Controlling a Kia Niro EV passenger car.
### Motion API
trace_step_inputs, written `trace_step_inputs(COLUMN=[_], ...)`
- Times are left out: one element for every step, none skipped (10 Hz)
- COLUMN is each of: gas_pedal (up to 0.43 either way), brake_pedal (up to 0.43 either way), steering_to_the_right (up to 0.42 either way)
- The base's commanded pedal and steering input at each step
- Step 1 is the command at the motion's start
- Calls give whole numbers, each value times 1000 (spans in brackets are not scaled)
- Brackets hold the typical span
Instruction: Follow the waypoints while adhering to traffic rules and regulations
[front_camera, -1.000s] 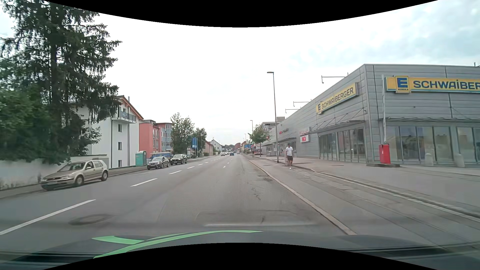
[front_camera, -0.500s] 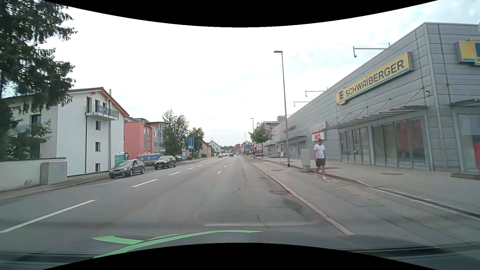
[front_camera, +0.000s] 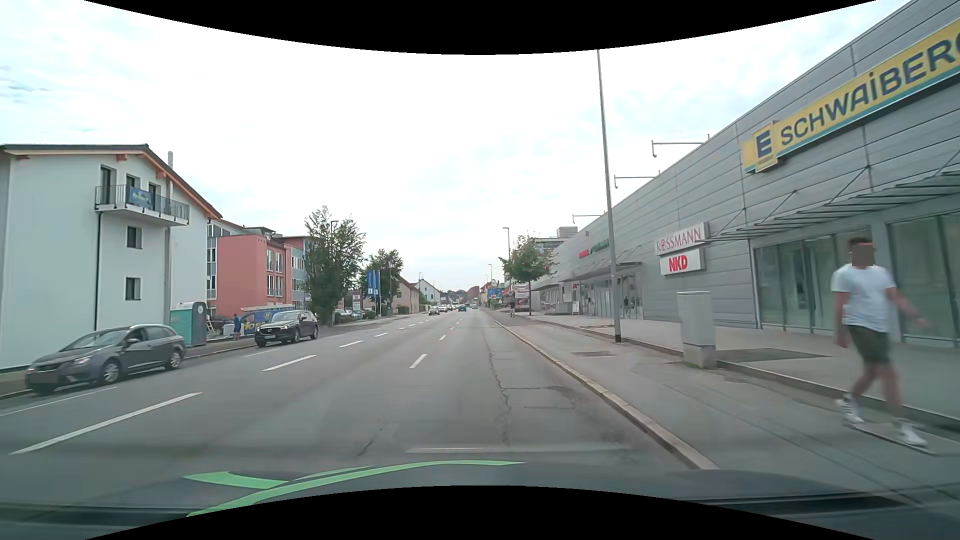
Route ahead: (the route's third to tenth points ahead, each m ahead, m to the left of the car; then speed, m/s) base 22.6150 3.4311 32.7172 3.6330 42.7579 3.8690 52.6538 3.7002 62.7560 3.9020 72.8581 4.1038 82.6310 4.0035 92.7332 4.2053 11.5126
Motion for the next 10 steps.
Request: trace_step_inputs(gas_pedal=[79, 79, 79, 79, 79, 79, 79, 79, 79, 79], brake_pedal=[0, 0, 0, 0, 0, 0, 0, 0, 0, 0], steering_to_the_right=[-2, -3, -3, -3, -4, -4, -4, -5, -5, -5])
